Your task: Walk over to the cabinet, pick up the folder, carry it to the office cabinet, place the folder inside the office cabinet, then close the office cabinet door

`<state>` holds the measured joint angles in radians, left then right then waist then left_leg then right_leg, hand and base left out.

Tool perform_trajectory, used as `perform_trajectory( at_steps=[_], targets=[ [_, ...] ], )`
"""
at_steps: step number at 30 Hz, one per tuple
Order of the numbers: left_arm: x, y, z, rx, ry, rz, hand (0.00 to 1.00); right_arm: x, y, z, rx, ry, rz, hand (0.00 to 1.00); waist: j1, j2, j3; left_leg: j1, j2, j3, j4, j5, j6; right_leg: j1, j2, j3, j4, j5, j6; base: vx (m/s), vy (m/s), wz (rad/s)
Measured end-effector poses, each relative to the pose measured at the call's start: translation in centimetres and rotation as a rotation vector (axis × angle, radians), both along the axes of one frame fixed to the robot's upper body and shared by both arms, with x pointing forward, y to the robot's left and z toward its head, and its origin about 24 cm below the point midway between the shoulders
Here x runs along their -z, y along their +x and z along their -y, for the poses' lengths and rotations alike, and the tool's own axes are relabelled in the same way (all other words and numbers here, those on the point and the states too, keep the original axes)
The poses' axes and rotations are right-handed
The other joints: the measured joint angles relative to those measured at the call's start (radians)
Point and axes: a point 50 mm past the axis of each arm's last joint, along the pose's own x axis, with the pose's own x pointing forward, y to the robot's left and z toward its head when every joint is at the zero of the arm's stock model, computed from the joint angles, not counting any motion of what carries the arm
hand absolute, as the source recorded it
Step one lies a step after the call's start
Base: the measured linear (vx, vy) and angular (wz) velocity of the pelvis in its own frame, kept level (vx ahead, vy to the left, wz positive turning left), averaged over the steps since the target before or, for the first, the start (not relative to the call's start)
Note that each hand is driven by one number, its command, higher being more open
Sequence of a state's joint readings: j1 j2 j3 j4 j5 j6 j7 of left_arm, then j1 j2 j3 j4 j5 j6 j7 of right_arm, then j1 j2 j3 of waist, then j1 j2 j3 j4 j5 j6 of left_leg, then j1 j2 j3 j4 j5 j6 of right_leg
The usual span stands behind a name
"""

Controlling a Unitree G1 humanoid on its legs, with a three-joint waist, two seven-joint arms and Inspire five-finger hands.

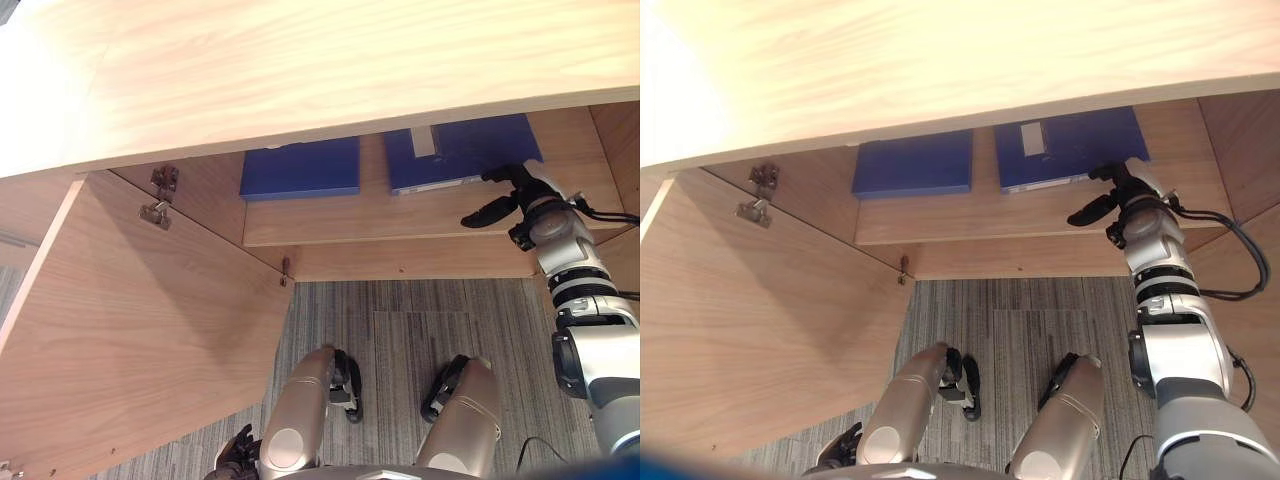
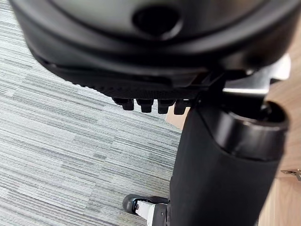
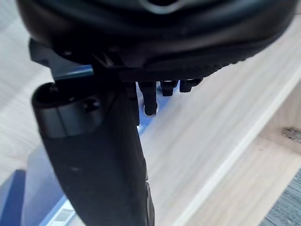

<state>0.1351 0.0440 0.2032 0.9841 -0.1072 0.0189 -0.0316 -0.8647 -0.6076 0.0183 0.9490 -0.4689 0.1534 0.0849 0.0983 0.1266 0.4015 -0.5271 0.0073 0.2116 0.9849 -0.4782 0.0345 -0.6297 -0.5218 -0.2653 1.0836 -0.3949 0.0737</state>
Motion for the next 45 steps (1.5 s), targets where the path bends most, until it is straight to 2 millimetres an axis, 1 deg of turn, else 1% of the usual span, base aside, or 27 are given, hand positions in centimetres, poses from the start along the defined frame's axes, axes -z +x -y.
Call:
perform_trajectory(
  at_steps=[1,3,5,8,12,13,14,19,21,23,27,29,30,31,32,33,34,35,36,37,38,39,40,41,42,43,45],
  targets=[
    [0.0,0.0,0.0,0.001,0.002,0.001,1.0,0.8,-0.2,-0.1,0.003,0.0,-0.006,1.0,-0.001,0.0,0.0,0.001,0.0,-0.001,-0.002,0.002,0.001,0.002,0.0,-0.003,-0.001,0.0,0.0,0.01,-0.055,0.02],
    [-0.1,0.2,0.0,0.006,0.006,0.008,1.0,1.1,-0.1,-0.5,0.001,0.003,0.003,1.0,-0.004,0.0,0.0,0.004,0.0,-0.003,-0.008,0.007,-0.001,0.008,0.0,-0.007,-0.007,0.001,-0.001,0.01,-0.058,0.04],
    [-0.3,0.8,-0.1,0.035,0.018,0.031,1.0,1.4,-0.2,-0.3,0.011,0.005,-0.009,1.0,-0.001,0.0,0.0,0.013,0.0,-0.009,-0.029,0.02,-0.004,0.026,0.004,-0.024,-0.029,0.011,-0.004,0.0,-0.065,0.08],
    [-0.6,1.2,0.0,0.098,0.042,0.048,1.0,2.3,-0.4,0.0,0.027,0.012,-0.046,1.0,-0.001,0.002,0.0,0.053,0.001,-0.023,-0.113,0.066,-0.014,0.087,0.025,-0.067,-0.117,0.05,-0.007,0.01,-0.071,0.08],
    [-1.0,0.5,0.3,0.165,0.053,0.066,1.0,4.2,-1.2,0.6,0.043,-0.003,-0.12,1.0,0.0,0.003,-0.002,0.124,0.001,-0.028,-0.234,0.129,-0.03,0.176,0.051,-0.118,-0.237,0.101,-0.009,0.02,-0.032,0.06],
    [-1.1,0.4,0.3,0.172,0.053,0.068,1.0,4.4,-1.2,0.5,0.036,-0.016,-0.131,1.0,0.0,0.004,-0.003,0.131,0.002,-0.028,-0.251,0.137,-0.028,0.184,0.057,-0.122,-0.252,0.108,-0.01,0.0,0.0,0.0],
    [-1.2,0.2,0.4,0.191,0.052,0.074,1.0,4.5,-1.2,0.2,0.025,-0.03,-0.141,1.0,0.0,0.006,-0.005,0.143,0.006,-0.028,-0.28,0.152,-0.035,0.198,0.07,-0.132,-0.285,0.124,-0.013,0.01,-0.038,-0.05],
    [-1.8,-0.6,0.4,0.254,0.048,0.093,1.0,4.3,-0.8,-1.0,-0.025,-0.004,-0.119,1.0,0.006,0.012,-0.019,0.19,0.041,-0.019,-0.362,0.193,-0.043,0.251,0.134,-0.152,-0.396,0.176,-0.028,0.01,-0.046,-0.15],
    [-2.5,-1.0,-0.2,0.282,0.055,0.118,1.0,3.8,-0.3,-1.9,-0.075,0.017,-0.1,1.0,0.011,0.013,-0.038,0.208,0.06,-0.009,-0.392,0.206,-0.047,0.267,0.166,-0.154,-0.442,0.197,-0.036,0.0,-0.051,-0.22],
    [-3.4,-0.9,-0.5,0.307,0.062,0.159,1.0,3.3,-0.1,-2.3,-0.102,0.02,-0.089,1.0,0.015,0.013,-0.054,0.213,0.068,-0.005,-0.408,0.215,-0.052,0.271,0.181,-0.155,-0.464,0.208,-0.042,0.01,-0.045,-0.15],
    [-4.3,-1.5,-0.6,0.346,0.059,0.173,1.0,2.2,0.7,-3.7,-0.161,0.024,-0.049,1.0,0.018,0.016,-0.071,0.239,0.09,0.001,-0.444,0.237,-0.059,0.302,0.22,-0.162,-0.523,0.237,-0.054,-0.01,-0.035,-0.11],
    [-4.5,-1.9,-0.6,0.347,0.055,0.167,1.0,2.1,0.9,-4.8,-0.19,0.037,-0.031,1.0,0.022,0.015,-0.082,0.239,0.104,0.007,-0.456,0.244,-0.061,0.305,0.242,-0.162,-0.553,0.254,-0.061,-0.01,-0.023,-0.17],
    [-4.6,-1.9,-0.6,0.348,0.055,0.166,1.0,2.4,1.1,-5.8,-0.215,0.047,-0.029,1.0,0.022,0.014,-0.086,0.245,0.117,0.014,-0.462,0.248,-0.063,0.314,0.26,-0.162,-0.577,0.267,-0.066,-0.02,-0.036,-0.23],
    [-4.5,-2.3,-0.7,0.342,0.049,0.155,1.0,3.1,1.1,-7.0,-0.246,0.021,-0.039,1.0,0.024,0.014,-0.089,0.257,0.133,0.018,-0.468,0.25,-0.064,0.331,0.284,-0.162,-0.606,0.28,-0.07,-0.01,-0.042,-0.24],
    [-4.5,-2.4,-0.6,0.338,0.046,0.153,1.0,3.6,0.9,-7.6,-0.263,0.002,-0.047,1.0,0.025,0.013,-0.091,0.263,0.139,0.02,-0.471,0.251,-0.064,0.339,0.294,-0.16,-0.618,0.285,-0.073,0.0,-0.045,-0.25],
    [-4.3,-2.8,-0.9,0.314,0.043,0.137,1.0,4.8,0.6,-8.8,-0.293,-0.012,-0.073,1.0,0.025,0.008,-0.105,0.268,0.149,0.022,-0.471,0.251,-0.064,0.345,0.311,-0.156,-0.633,0.29,-0.076,0.01,-0.037,-0.18],
    [-4.1,-3.0,-1.0,0.301,0.043,0.128,1.0,5.5,0.5,-9.3,-0.303,-0.004,-0.088,1.0,0.025,0.005,-0.11,0.272,0.154,0.021,-0.469,0.251,-0.064,0.349,0.318,-0.154,-0.639,0.293,-0.078,0.02,-0.039,-0.25],
    [-3.8,-3.2,-1.3,0.283,0.068,0.121,1.0,6.9,0.1,-10.2,-0.321,0.001,-0.121,1.0,0.03,0.0,-0.121,0.275,0.163,0.017,-0.457,0.251,-0.064,0.353,0.339,-0.14,-0.655,0.301,-0.082,0.02,-0.032,-0.44],
    [-3.4,-3.2,-1.7,0.261,0.088,0.114,1.0,8.1,-0.3,-11.4,-0.349,0.008,-0.152,1.0,0.041,-0.005,-0.125,0.276,0.16,-0.029,-0.443,0.25,-0.065,0.354,0.365,-0.116,-0.673,0.316,-0.09,0.01,-0.034,-0.55],
    [-3.2,-3.1,-1.8,0.251,0.094,0.107,1.0,8.6,-0.5,-12.1,-0.364,0.015,-0.166,1.0,0.043,-0.005,-0.127,0.277,0.157,-0.067,-0.44,0.246,-0.071,0.358,0.38,-0.104,-0.687,0.325,-0.094,-0.02,-0.045,-0.71],
    [-2.9,-3.0,-2.1,0.226,0.111,0.091,1.0,9.6,-0.8,-13.2,-0.389,0.033,-0.189,1.0,0.044,-0.008,-0.129,0.285,0.15,-0.128,-0.442,0.236,-0.084,0.36,0.402,-0.084,-0.708,0.339,-0.098,-0.03,-0.029,-0.92],
    [-2.2,-2.6,-2.2,0.211,0.124,0.06,1.0,11.6,-1.9,-14.6,-0.411,0.083,-0.235,1.0,0.043,-0.016,-0.134,0.31,0.139,-0.206,-0.456,0.204,-0.115,0.366,0.435,-0.044,-0.737,0.356,-0.096,-0.04,-0.004,-0.92],
    [-2.1,-2.3,-2.3,0.196,0.132,0.058,1.0,12.7,-2.5,-14.9,-0.412,0.108,-0.258,1.0,0.041,-0.022,-0.137,0.315,0.136,-0.213,-0.455,0.196,-0.121,0.368,0.444,-0.031,-0.746,0.361,-0.091,-0.05,0.052,-0.81],
    [-1.9,-2.3,-2.8,0.185,0.156,0.037,1.0,14.5,-3.8,-15.1,-0.402,0.143,-0.3,1.0,0.036,-0.033,-0.151,0.319,0.13,-0.227,-0.457,0.187,-0.128,0.368,0.454,-0.016,-0.761,0.372,-0.084,-0.04,0.077,-0.49],
    [-1.7,-2.0,-3.4,0.186,0.186,0.015,1.0,17.5,-6.3,-15.0,-0.366,0.211,-0.38,1.0,0.015,-0.056,-0.169,0.325,0.124,-0.22,-0.463,0.184,-0.127,0.368,0.463,0.013,-0.779,0.389,-0.073,-0.04,0.087,-0.5],
    [-1.6,-1.9,-3.6,0.176,0.196,0.005,1.0,19.2,-7.9,-14.9,-0.321,0.285,-0.418,1.0,0.007,-0.068,-0.176,0.333,0.125,-0.204,-0.467,0.181,-0.128,0.37,0.47,0.034,-0.795,0.404,-0.07,-0.02,0.073,-0.52],
    [-1.5,-2.1,-3.8,0.168,0.211,-0.013,1.0,21.5,-10.5,-14.4,-0.228,0.394,-0.462,1.0,0.0,-0.084,-0.185,0.347,0.126,-0.159,-0.472,0.175,-0.123,0.367,0.48,0.08,-0.818,0.431,-0.067,0.0,0.113,-0.76]
  ],
)
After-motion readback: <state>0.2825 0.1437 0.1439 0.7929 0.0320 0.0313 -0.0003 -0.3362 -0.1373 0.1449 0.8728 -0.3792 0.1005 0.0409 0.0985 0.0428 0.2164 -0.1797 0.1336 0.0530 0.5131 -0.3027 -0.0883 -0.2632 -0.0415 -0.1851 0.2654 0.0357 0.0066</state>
